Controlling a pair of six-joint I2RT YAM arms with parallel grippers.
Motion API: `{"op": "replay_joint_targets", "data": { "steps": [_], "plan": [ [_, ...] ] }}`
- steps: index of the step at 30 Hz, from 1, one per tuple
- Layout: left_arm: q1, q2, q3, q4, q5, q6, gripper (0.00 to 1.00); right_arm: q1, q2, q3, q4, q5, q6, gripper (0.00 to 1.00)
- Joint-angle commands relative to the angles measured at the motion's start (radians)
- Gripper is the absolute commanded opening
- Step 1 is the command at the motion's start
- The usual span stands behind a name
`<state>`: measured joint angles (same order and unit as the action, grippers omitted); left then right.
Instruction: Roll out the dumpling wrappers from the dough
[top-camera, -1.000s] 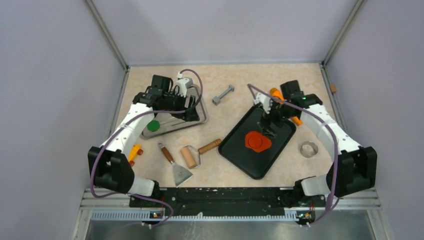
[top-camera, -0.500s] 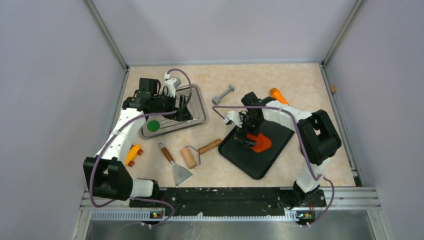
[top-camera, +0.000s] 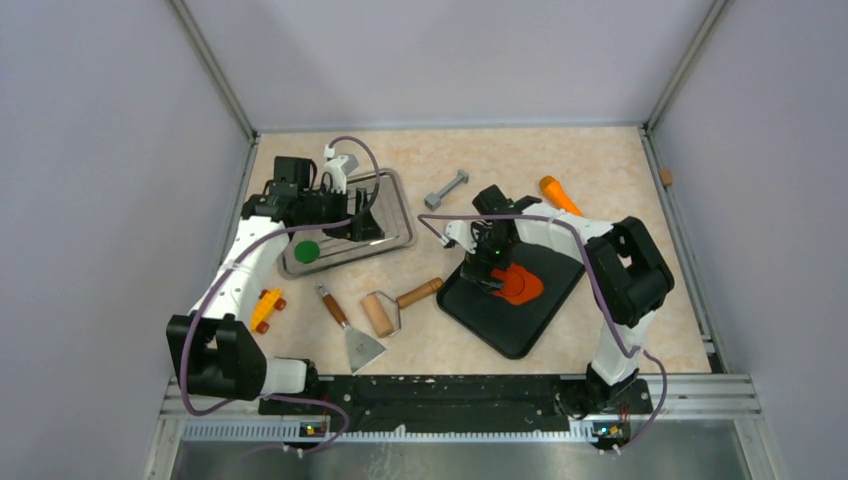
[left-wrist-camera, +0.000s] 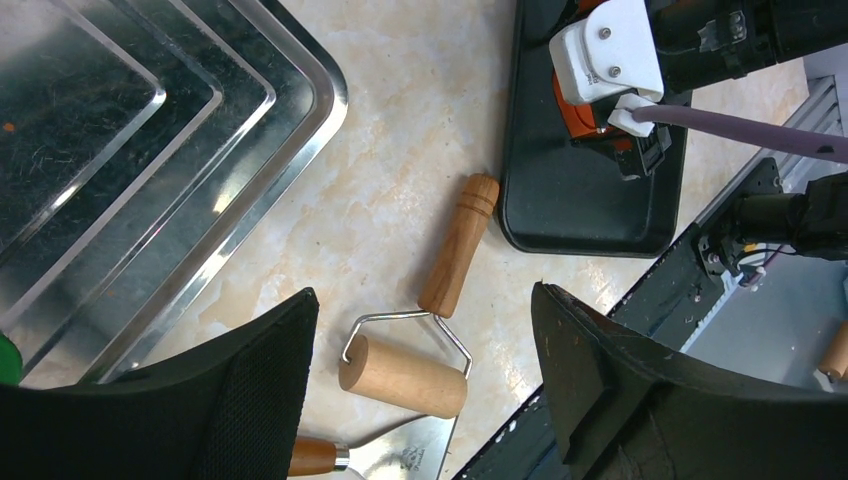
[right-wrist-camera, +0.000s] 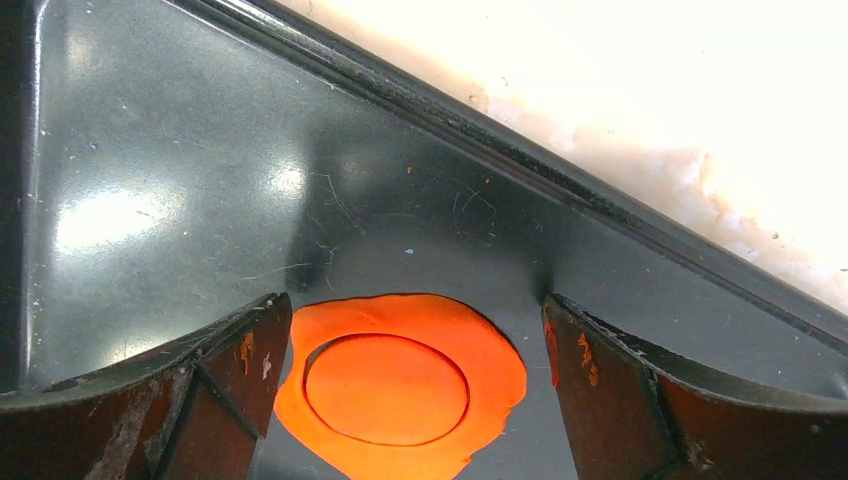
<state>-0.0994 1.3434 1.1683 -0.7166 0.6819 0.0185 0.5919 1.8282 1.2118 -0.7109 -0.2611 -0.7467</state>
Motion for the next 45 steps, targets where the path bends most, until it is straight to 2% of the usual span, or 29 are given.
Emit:
{"op": "replay_joint_targets", "data": {
  "steps": [1, 11, 22, 26, 30, 33, 38, 45],
  "plan": [
    [0.009, -0.029, -0.005, 0.036, 0.031, -0.012, 0.81, 0.019, 0.014, 0.000, 0.021, 0.008, 0.013, 0.98],
    [0.015, -0.022, -0.010, 0.049, 0.047, -0.016, 0.81, 0.020, 0.041, -0.030, 0.026, 0.074, 0.017, 0.97],
    [0.021, -0.023, -0.023, 0.060, 0.055, -0.030, 0.81, 0.019, 0.082, -0.005, -0.073, 0.042, 0.078, 0.79],
    [0.023, -0.024, -0.022, 0.062, 0.059, -0.048, 0.81, 0.019, 0.115, 0.003, -0.099, 0.033, 0.083, 0.66],
    [0.026, -0.027, -0.022, 0.062, 0.060, -0.049, 0.81, 0.019, 0.121, -0.001, -0.090, 0.033, 0.093, 0.57],
    [0.027, -0.030, -0.026, 0.060, 0.062, -0.051, 0.81, 0.017, 0.120, -0.001, -0.097, 0.030, 0.093, 0.45],
    [0.027, -0.030, -0.029, 0.062, 0.071, -0.052, 0.81, 0.016, 0.081, 0.007, -0.120, 0.023, 0.086, 0.30],
    [0.028, -0.016, -0.035, 0.082, 0.096, -0.061, 0.81, 0.017, 0.017, 0.015, -0.158, -0.032, 0.110, 0.22]
  ]
}}
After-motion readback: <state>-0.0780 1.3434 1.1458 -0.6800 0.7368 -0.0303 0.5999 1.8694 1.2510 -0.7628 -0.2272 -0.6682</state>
